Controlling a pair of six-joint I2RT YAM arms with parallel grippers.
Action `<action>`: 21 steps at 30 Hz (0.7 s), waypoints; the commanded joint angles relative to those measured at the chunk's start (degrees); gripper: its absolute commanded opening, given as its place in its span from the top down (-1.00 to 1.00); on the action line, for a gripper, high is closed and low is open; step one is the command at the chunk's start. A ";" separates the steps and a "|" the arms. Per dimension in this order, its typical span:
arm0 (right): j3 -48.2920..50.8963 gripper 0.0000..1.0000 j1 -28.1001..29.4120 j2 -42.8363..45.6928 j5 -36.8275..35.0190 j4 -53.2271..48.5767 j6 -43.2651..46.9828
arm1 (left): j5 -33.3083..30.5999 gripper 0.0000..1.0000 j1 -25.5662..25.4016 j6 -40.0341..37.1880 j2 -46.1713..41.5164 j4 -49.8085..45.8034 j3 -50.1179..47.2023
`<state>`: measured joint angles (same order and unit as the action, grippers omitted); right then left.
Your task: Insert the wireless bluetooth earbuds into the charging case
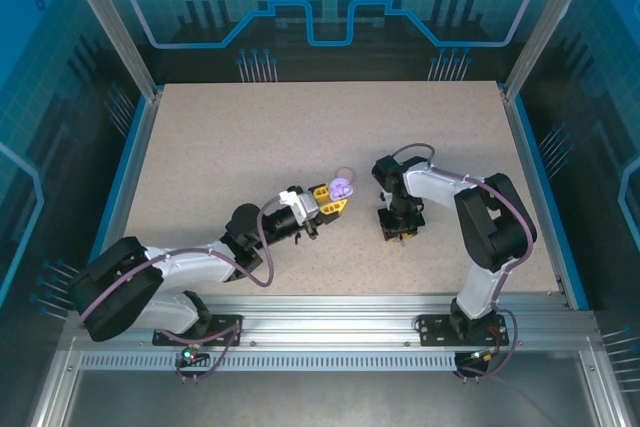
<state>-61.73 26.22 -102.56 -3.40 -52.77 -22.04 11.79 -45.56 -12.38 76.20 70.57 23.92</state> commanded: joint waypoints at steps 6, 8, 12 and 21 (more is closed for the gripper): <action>0.91 0.38 0.37 2.37 1.75 -2.67 1.15 | -0.77 0.96 -0.25 -0.02 -0.62 0.46 0.16; 0.99 0.38 0.40 1.99 1.17 -2.16 1.15 | -0.65 0.96 -0.22 0.07 -0.53 0.50 0.31; 0.61 0.39 0.39 0.60 0.70 -1.29 1.14 | -0.62 0.96 -0.28 0.08 -0.53 0.41 0.38; 0.67 0.41 0.48 -1.91 -0.03 -0.16 1.22 | -0.66 0.96 -0.23 0.08 -0.45 0.23 0.59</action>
<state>-61.19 26.22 -102.56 -2.96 -53.41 -21.37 11.79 -45.56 -12.38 76.20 70.19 23.94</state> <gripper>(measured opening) 0.301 0.214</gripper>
